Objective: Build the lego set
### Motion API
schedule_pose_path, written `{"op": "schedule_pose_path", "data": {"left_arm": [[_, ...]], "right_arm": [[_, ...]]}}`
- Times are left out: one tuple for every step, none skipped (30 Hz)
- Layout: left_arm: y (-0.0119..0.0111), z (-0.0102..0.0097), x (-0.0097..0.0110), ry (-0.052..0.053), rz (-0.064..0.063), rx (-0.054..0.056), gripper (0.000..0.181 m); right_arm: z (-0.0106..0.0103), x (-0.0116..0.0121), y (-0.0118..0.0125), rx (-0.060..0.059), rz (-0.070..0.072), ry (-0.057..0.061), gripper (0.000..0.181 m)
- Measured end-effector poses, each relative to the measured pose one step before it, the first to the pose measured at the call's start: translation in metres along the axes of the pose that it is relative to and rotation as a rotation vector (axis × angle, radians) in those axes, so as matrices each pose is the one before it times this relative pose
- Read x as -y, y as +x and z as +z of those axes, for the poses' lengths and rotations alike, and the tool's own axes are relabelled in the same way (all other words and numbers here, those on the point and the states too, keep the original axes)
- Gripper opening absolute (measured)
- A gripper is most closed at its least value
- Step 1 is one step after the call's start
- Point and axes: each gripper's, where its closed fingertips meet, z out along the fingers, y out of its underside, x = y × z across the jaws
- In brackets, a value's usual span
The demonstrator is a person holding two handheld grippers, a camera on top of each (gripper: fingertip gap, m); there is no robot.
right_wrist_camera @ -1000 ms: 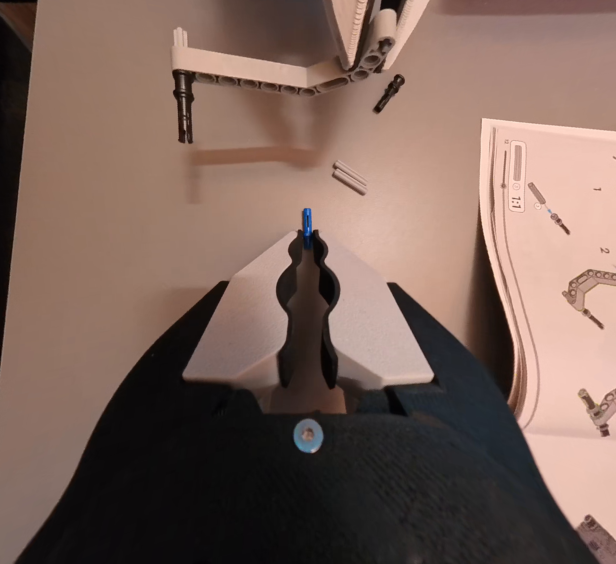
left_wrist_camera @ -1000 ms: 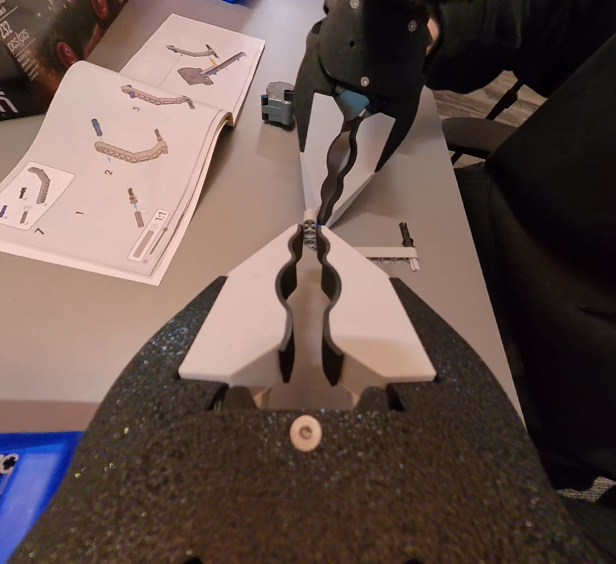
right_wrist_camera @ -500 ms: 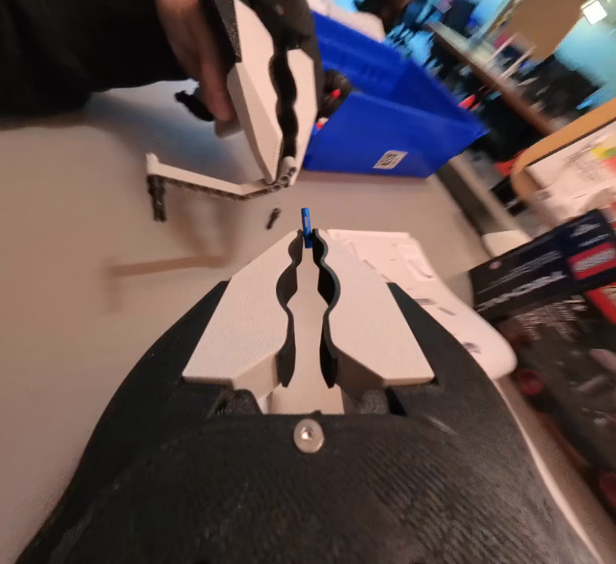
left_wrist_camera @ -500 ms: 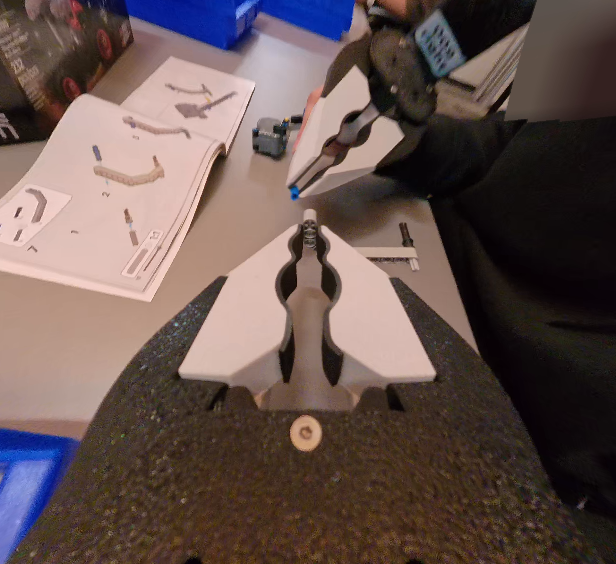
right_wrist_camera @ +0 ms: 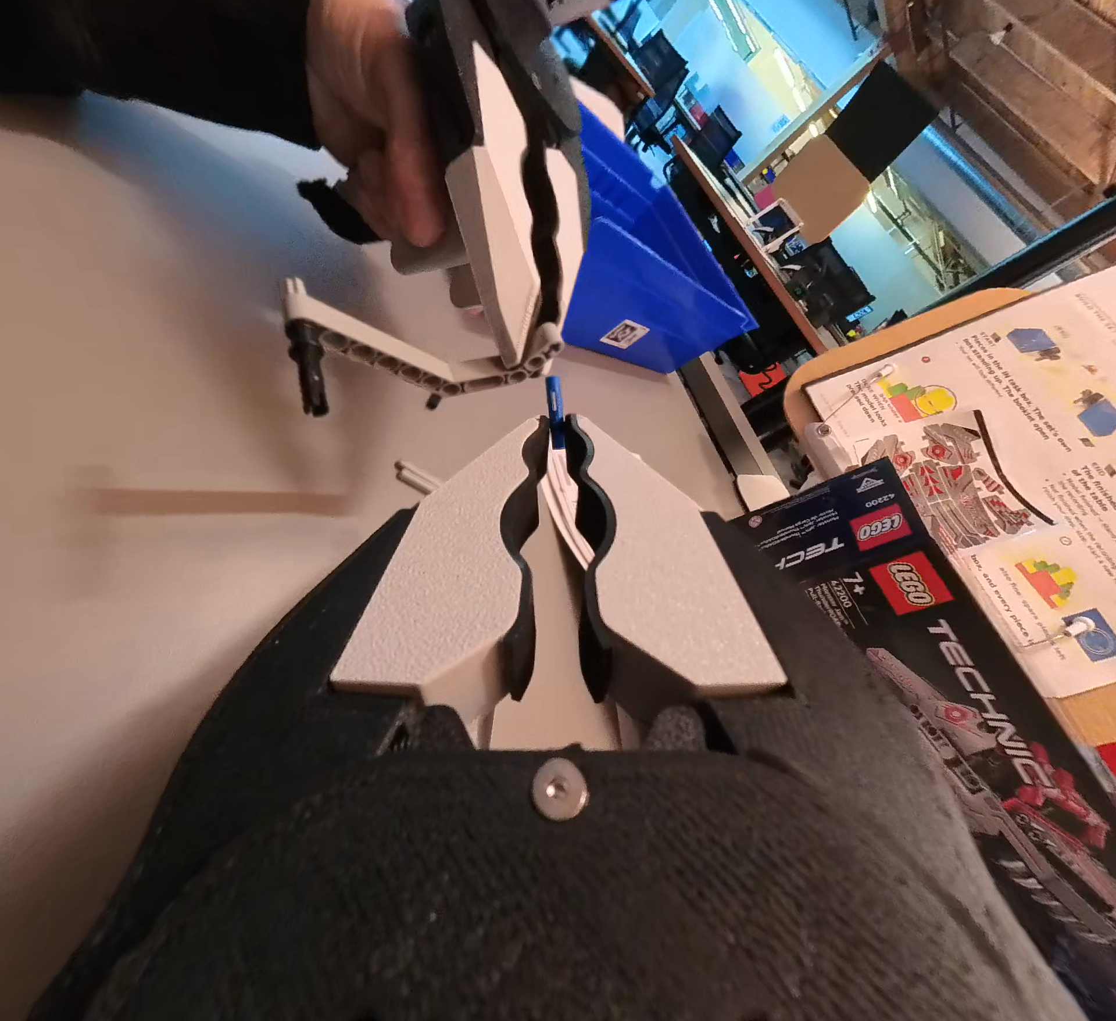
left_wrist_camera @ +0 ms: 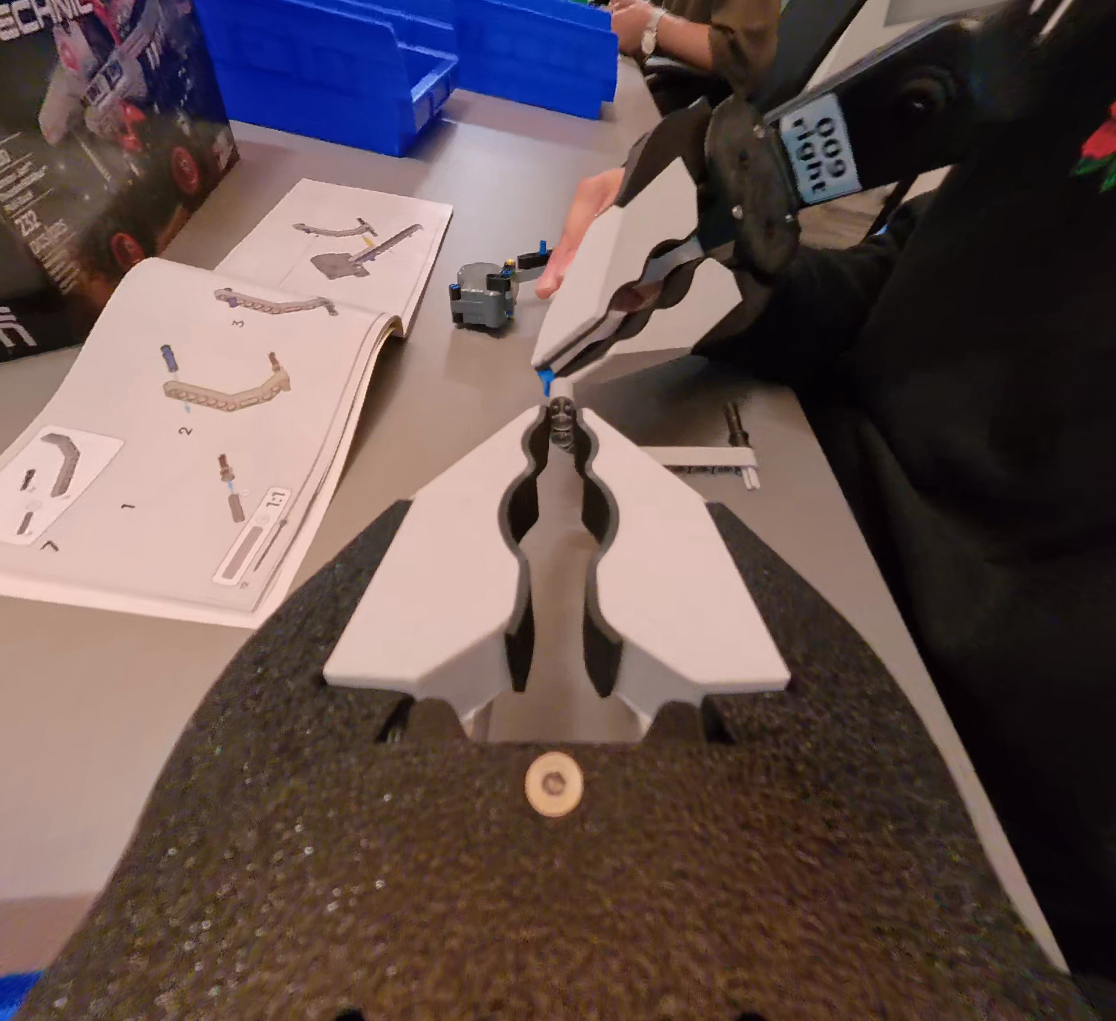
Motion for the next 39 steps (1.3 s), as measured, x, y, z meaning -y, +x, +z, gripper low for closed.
{"op": "schedule_pose_path", "data": {"left_arm": [[-0.0025, 0.00113, -0.00295, -0.018, 0.0039, 0.016, 0.005], [-0.00189, 0.00051, -0.00242, -0.0145, 0.0038, 0.0134, 0.005], [-0.00123, 0.0002, -0.00191, -0.0121, 0.0034, 0.0089, 0.005], [-0.00072, -0.00009, -0.0012, -0.007, 0.0022, 0.0055, 0.005], [-0.00067, -0.00021, -0.00057, -0.0034, 0.0001, 0.0046, 0.005], [-0.00054, -0.00018, -0.00075, -0.0053, -0.0009, 0.0033, 0.005], [0.00009, -0.00005, -0.00145, -0.0094, 0.0009, 0.0005, 0.005], [-0.00021, 0.00011, -0.00184, -0.0113, 0.003, 0.0029, 0.005], [-0.00042, 0.00028, -0.00145, -0.0103, 0.0034, 0.0051, 0.005], [-0.00008, 0.00039, -0.00124, -0.0099, 0.003, 0.0027, 0.005], [-0.0005, 0.00022, -0.00129, -0.01, 0.0032, 0.0049, 0.005], [-0.00078, 0.00009, -0.00111, -0.0081, 0.0022, 0.0065, 0.005], [-0.00038, -0.00014, -0.00064, -0.005, 0.0014, 0.0036, 0.005], [-0.00023, -0.00004, -0.00074, -0.0053, 0.0018, 0.0026, 0.005], [-0.00089, 0.00017, -0.00166, -0.0109, 0.0014, 0.0066, 0.005], [-0.00097, 0.00044, -0.00223, -0.0145, 0.0011, 0.0071, 0.005], [-0.00058, 0.00066, -0.00195, -0.0138, 0.0025, 0.0054, 0.005], [-0.00041, 0.00065, -0.00139, -0.0105, 0.0034, 0.0049, 0.005], [-0.00007, 0.00052, -0.0009, -0.0076, 0.0016, 0.0025, 0.005], [-0.00008, 0.00027, -0.00023, -0.0034, 0.0009, 0.0015, 0.005], [0.00004, -0.00018, 0.00034, 0.0011, -0.0003, 0.0003, 0.005], [0.0001, -0.00019, 0.00018, 0.0014, -0.0014, -0.0009, 0.005], [0.00003, -0.00003, -0.00029, -0.0017, -0.0009, -0.0004, 0.005], [0.00004, 0.00009, -0.00061, -0.003, 0.0006, -0.0002, 0.005], [0.00016, 0.00028, -0.00088, -0.0044, 0.0009, -0.0013, 0.005], [0.00058, 0.00017, -0.00049, -0.0024, 0.0001, -0.0044, 0.005], [0.0006, -0.00011, 0.00019, 0.0024, -0.0009, -0.0042, 0.005], [0.00015, -0.00038, 0.00023, 0.0037, -0.0027, -0.0024, 0.005], [0.0002, -0.00021, 0.00056, 0.0048, -0.0034, -0.0032, 0.005], [0.00002, 0.00002, 0.00025, 0.0021, -0.0015, -0.0007, 0.005], [-0.00036, 0.00048, -0.00093, -0.006, 0.0003, 0.0025, 0.005], [0.00002, 0.00046, -0.00116, -0.007, -0.0001, -0.0002, 0.005], [0.00003, 0.00027, -0.0003, -0.0003, -0.0014, -0.0018, 0.005], [-0.00043, 0.00009, -0.00068, -0.002, -0.0012, 0.0016, 0.005], [-0.00036, 0.00013, -0.001, -0.0043, -0.002, 0.0005, 0.005], [0.00034, 0.00014, -0.00035, -0.0005, -0.004, -0.004, 0.005], [0.0006, 0.00015, -0.00042, -0.001, -0.0032, -0.0053, 0.005], [0.00033, 0.00033, -0.00078, -0.0031, -0.0027, -0.0029, 0.005], [0.00034, 0.00042, -0.00071, -0.0041, -0.002, -0.0031, 0.005]], "right_arm": [[0.0015, -0.00291, -0.00299, 0.0094, -0.0185, -0.0224, 0.003], [0.00168, -0.00238, -0.00261, 0.0069, -0.0126, -0.0182, 0.003], [0.00165, -0.00123, -0.00221, 0.0053, -0.005, -0.0102, 0.003], [0.00129, -0.0002, -0.00167, 0.0063, 0.0015, -0.0058, 0.003], [0.00123, -0.00025, -0.00111, 0.0051, 0.0039, -0.0064, 0.003], [0.00096, -0.00051, 0.00027, -0.0021, 0.0018, -0.0059, 0.003], [0.00075, -0.00033, -0.00039, 0.0024, 0.0021, -0.0036, 0.003], [0.00075, -0.00052, -0.00103, 0.0073, 0.0056, -0.0042, 0.003], [0.00059, -0.00051, -0.00022, -0.0009, -0.0008, -0.0038, 0.003], [0.00059, -0.00105, -0.00075, 0.0021, -0.0071, -0.0099, 0.003], [0.00064, -0.00084, -0.00079, 0.0011, -0.0085, -0.0081, 0.003], [0.00065, -0.00056, -0.00076, 0.0, -0.0086, -0.0071, 0.003], [0.00043, -0.00024, -0.00038, -0.0032, -0.014, -0.0064, 0.003], [0.0006, -0.00056, -0.00094, 0.0005, -0.0151, -0.0103, 0.003], [0.00094, -0.00065, -0.00081, -0.0017, -0.017, -0.0124, 0.003], [0.00072, -0.00073, -0.00097, -0.0018, -0.0215, -0.0121, 0.003], [0.00094, -0.00121, -0.00149, 0.0025, -0.0174, -0.0146, 0.003], [0.00066, -0.00104, -0.0007, -0.0013, -0.0112, -0.0118, 0.004], [0.00023, -0.00053, -0.0004, -0.0022, -0.0139, -0.0083, 0.004], [-0.00017, -0.00015, 0.0, -0.0034, -0.0099, -0.004, 0.003], [-0.00023, 0.00007, 0.00073, -0.0058, -0.0017, -0.0007, 0.003], [-0.00023, 0.00031, 0.00035, -0.0018, -0.0021, 0.0003, 0.003], [0.00005, 0.00024, -0.00005, 0.0005, -0.0029, -0.0005, 0.003], [0.00031, -0.00037, -0.0005, 0.0016, -0.0028, -0.0034, 0.003], [0.00038, -0.00046, -0.00053, 0.0015, -0.0056, -0.0065, 0.003], [-0.00003, -0.00003, 0.00012, -0.0048, -0.0135, -0.0036, 0.003], [0.00001, -0.00004, -0.00025, -0.0002, -0.0047, -0.002, 0.003], [-0.00031, 0.00059, 0.00012, 0.001, 0.0039, 0.0051, 0.003], [-0.00081, 0.00088, 0.00109, -0.0039, 0.0027, 0.0083, 0.003], [-0.00039, 0.00013, 0.00077, -0.0002, 0.0042, 0.0023, 0.003], [0.00005, -0.00015, -0.00049, 0.0043, -0.0018, -0.0002, 0.003], [-0.00043, 0.00034, -0.00059, -0.0014, -0.0136, 0.0034, 0.003], [-0.00022, 0.00053, -0.00035, -0.0006, -0.002, 0.0001, 0.003], [0.00062, -0.00046, -0.00076, 0.0055, 0.005, -0.0058, 0.003], [0.00059, -0.00033, -0.00127, 0.0081, -0.0027, -0.0028, 0.003], [-0.00025, 0.00029, -0.00048, -0.0006, -0.0141, 0.0006, 0.003], [-0.00019, 0.0, -0.00052, 0.0009, -0.0106, -0.0006, 0.003], [0.00013, -0.00015, -0.00065, 0.0045, 0.0036, 0.0014, 0.003], [0.00015, -0.0003, -0.00068, 0.0073, 0.0112, 0.0017, 0.003]]}}
